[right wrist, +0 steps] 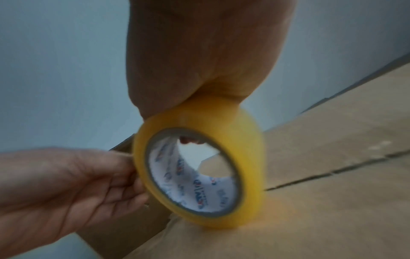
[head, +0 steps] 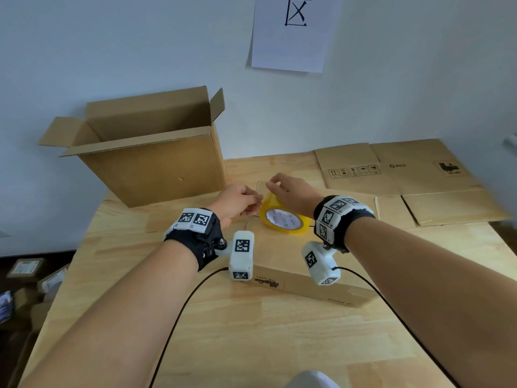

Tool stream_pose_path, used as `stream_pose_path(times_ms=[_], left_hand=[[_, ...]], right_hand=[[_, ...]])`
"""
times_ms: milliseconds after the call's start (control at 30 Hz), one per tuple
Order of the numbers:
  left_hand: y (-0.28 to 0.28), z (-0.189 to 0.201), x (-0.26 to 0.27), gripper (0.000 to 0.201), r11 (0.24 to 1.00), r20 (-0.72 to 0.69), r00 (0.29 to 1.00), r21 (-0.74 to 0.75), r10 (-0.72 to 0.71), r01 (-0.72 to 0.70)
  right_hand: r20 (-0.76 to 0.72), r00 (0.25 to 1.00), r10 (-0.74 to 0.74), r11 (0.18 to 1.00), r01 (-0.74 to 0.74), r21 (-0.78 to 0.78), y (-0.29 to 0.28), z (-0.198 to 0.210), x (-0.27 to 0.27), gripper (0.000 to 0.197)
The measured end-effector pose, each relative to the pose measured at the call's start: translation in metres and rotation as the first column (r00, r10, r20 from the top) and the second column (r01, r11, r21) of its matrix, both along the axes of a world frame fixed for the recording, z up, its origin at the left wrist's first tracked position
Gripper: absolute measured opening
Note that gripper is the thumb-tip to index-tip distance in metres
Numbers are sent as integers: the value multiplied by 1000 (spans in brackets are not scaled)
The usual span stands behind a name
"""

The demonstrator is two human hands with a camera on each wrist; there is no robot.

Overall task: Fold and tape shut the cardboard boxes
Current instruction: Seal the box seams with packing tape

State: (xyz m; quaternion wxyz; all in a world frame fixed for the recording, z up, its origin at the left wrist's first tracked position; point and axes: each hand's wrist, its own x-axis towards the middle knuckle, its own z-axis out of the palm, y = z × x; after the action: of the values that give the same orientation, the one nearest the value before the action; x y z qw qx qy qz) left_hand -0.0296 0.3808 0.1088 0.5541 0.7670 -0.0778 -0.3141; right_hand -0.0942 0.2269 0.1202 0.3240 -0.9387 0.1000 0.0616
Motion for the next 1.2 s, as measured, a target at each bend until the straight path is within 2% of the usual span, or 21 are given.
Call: stream_pose_path(times_ms=[133, 233, 500, 600, 867, 1067, 1200], left_hand=[[7, -5, 8, 5, 999, -31, 999, 21, 44, -43], [7, 0, 10, 9, 998, 26, 999, 57, 29, -31], [10, 56, 22, 2, 983, 171, 978, 160, -117, 89], [14, 67, 23, 7, 978, 224, 963, 180, -147, 107], [26, 49, 21, 10, 990, 139, 988, 136, -61, 42], [28, 45, 30, 6, 990, 149, 987, 133, -58, 38], [21, 46, 31, 9, 986, 234, 971, 165, -52, 13]], right_hand=[[-16, 999, -32, 997, 33, 75, -5, -7, -12, 42], [14, 999, -30, 996, 29, 80, -1, -8, -11, 42], [-8, 999, 35, 999, -35, 27, 12, -1, -5, 39], [-28, 998, 63, 998, -63, 19, 15, 3, 0, 35], [-33, 993, -109, 983, 113, 148, 19, 4, 14, 22], [-31, 997, -65, 973, 70, 220, 17, 1, 14, 24], [-34, 995, -94, 977, 99, 190, 13, 2, 19, 25]])
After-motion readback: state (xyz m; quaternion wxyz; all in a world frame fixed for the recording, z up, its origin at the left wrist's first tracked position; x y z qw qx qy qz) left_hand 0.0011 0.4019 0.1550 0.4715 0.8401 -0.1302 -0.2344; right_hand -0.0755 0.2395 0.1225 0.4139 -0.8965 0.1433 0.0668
